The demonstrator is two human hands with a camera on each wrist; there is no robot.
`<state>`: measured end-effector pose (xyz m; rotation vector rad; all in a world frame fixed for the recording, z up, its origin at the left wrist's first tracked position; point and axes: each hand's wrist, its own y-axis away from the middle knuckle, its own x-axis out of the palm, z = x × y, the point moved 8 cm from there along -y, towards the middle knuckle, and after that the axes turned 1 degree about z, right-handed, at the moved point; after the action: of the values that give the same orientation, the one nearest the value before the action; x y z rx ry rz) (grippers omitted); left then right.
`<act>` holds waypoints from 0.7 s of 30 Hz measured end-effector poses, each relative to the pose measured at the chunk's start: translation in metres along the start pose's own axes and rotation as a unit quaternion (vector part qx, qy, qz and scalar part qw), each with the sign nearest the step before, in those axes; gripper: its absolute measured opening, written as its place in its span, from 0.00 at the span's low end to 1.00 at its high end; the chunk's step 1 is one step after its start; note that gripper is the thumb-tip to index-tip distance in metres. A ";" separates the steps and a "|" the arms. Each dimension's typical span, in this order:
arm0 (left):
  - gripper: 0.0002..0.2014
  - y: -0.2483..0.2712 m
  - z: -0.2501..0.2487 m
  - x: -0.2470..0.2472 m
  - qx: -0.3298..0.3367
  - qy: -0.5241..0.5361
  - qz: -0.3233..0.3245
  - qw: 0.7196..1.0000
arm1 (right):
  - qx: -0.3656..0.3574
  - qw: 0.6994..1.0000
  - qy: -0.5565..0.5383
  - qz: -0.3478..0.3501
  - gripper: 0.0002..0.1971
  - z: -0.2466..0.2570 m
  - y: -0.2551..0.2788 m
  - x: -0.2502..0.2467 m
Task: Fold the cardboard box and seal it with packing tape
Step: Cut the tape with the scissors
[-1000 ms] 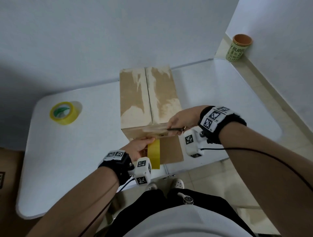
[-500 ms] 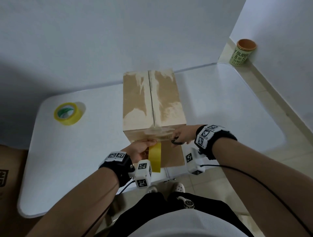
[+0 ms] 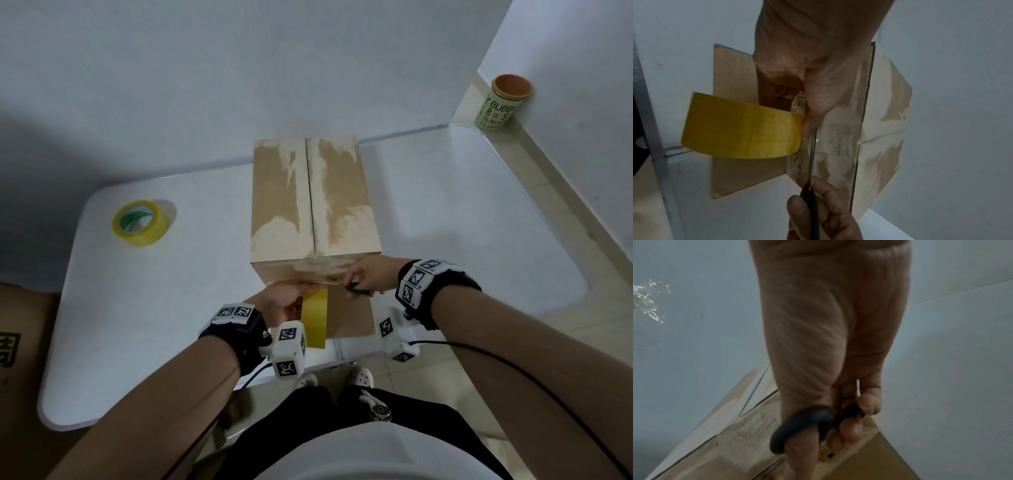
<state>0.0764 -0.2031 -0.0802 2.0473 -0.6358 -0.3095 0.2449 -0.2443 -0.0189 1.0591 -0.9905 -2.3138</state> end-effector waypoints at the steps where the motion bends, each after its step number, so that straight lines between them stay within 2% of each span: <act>1: 0.08 -0.001 0.000 0.000 0.002 0.001 0.000 1.000 | -0.001 1.000 -0.005 0.005 0.18 0.000 -0.001 0.001; 7: 0.07 0.000 -0.001 0.002 -0.001 0.004 0.008 1.000 | 0.001 1.000 -0.003 0.015 0.18 -0.001 -0.005 0.002; 12: 0.06 0.001 -0.002 0.002 -0.002 0.006 0.007 1.000 | -0.009 1.000 0.028 0.009 0.14 0.006 -0.005 -0.001; 18: 0.07 0.001 -0.003 0.002 0.000 0.008 0.009 1.000 | -0.007 1.000 0.000 0.008 0.16 0.001 -0.004 0.000; 21: 0.03 0.001 -0.005 0.002 0.005 0.009 0.005 1.000 | -0.007 1.000 -0.017 0.019 0.15 0.000 -0.006 0.002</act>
<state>0.0796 -0.2012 -0.0771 2.0528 -0.6388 -0.2827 0.2437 -0.2416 -0.0242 0.9902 -0.9978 -2.3115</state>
